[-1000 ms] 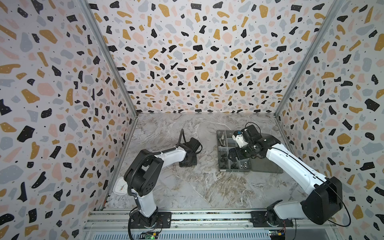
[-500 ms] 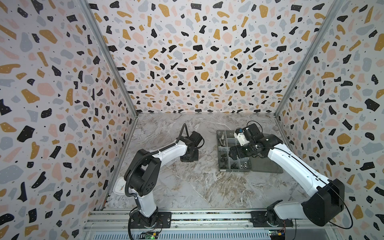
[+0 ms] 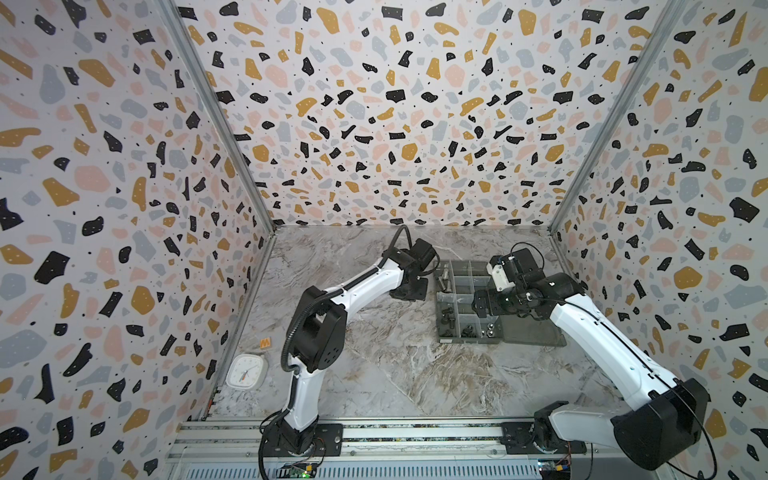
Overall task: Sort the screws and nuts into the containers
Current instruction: 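Lift the brass screw with the left gripper toward the organizer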
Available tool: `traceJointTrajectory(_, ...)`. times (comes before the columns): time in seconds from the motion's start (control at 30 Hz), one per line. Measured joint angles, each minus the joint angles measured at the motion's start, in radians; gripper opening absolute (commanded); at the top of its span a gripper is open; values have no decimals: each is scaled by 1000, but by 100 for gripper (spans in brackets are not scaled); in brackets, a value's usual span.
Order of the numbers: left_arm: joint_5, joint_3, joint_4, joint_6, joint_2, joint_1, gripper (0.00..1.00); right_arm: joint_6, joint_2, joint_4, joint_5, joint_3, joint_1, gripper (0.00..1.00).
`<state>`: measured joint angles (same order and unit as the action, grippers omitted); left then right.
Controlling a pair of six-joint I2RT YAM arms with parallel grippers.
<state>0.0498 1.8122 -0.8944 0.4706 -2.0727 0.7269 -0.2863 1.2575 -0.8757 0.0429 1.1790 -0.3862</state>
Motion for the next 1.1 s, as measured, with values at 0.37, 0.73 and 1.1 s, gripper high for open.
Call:
traceJointTrajectory(0.37, -140, 201, 50, 4, -150, 95, 0, 4, -76, -69, -34, -6, 148, 99)
traceJointTrajectory(0.73, -257, 251, 169, 39, -212, 136, 0, 23, -93, -129, -51, -6, 169, 99)
traceJointTrajectory(1.1, -282, 251, 215, 48, -233, 136, 0, 24, -93, -146, -57, -6, 169, 99)
